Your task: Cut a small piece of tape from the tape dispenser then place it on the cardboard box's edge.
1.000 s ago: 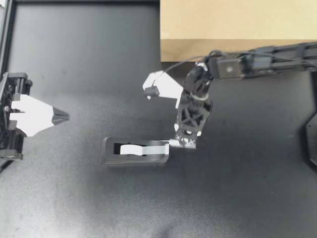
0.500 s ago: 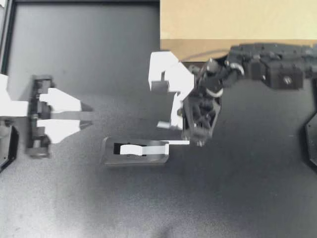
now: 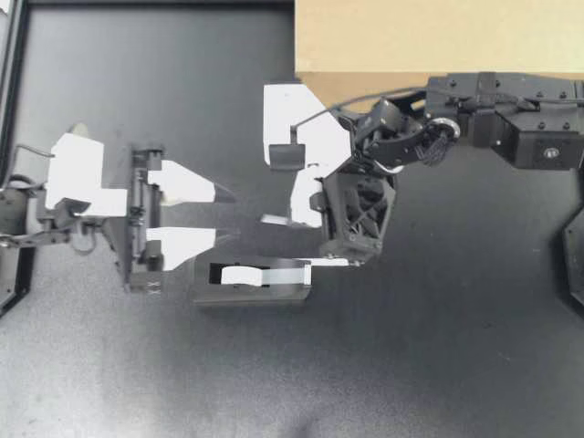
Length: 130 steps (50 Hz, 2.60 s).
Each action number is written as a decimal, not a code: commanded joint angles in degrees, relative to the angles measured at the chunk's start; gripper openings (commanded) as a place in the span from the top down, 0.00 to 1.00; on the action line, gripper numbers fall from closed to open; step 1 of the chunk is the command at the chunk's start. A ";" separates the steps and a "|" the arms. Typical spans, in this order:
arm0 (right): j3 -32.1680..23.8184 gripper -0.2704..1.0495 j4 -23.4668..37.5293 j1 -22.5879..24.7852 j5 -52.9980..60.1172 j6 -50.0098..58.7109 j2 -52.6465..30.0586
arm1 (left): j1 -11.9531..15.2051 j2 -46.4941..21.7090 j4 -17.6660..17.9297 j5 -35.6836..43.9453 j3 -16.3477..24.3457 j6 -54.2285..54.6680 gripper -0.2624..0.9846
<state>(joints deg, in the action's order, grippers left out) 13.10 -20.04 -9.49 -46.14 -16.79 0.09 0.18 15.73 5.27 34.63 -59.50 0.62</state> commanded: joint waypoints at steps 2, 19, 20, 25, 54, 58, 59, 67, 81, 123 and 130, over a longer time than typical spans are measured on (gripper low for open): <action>-2.72 0.86 0.26 0.18 0.53 -0.18 0.53 | 0.09 -1.14 0.09 2.02 2.11 0.00 0.41; -6.06 0.86 1.32 0.18 -0.53 -0.35 -2.37 | 0.09 -3.52 0.09 5.62 3.08 0.00 0.41; -6.24 0.86 1.41 0.18 -0.62 -0.26 -2.46 | 0.09 -3.52 0.09 5.62 3.08 0.00 0.41; -6.94 0.86 1.85 0.18 -1.05 -0.26 -2.99 | 0.09 -3.60 0.09 5.62 2.99 0.00 0.41; -7.91 0.86 2.02 0.18 -2.02 -0.09 -3.87 | 0.09 -4.04 0.09 8.09 2.11 0.97 0.74; -7.91 0.86 2.02 0.18 -2.02 0.00 -3.78 | 0.09 -4.13 0.09 8.00 2.02 0.97 0.81; -7.91 0.86 2.02 0.18 -2.02 0.00 -3.78 | 0.18 -4.13 0.09 8.09 1.93 0.97 0.83; -7.91 0.86 2.02 0.18 -2.02 0.00 -3.60 | 0.18 -4.31 0.09 8.00 1.93 1.05 0.88; -7.91 0.84 1.76 0.18 -2.37 0.00 -3.87 | 0.09 -4.31 0.09 8.00 1.85 1.05 0.88; 4.75 0.46 2.11 -6.24 9.76 0.26 6.06 | 0.09 -5.80 11.16 8.00 3.78 2.55 0.88; 12.57 0.46 2.02 -7.38 19.42 0.09 12.83 | 0.70 -9.49 21.88 10.55 6.86 3.08 0.88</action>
<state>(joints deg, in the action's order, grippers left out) 22.85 -17.84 -16.17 -31.90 -16.52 8.35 0.35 7.21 22.15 43.15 -55.37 3.43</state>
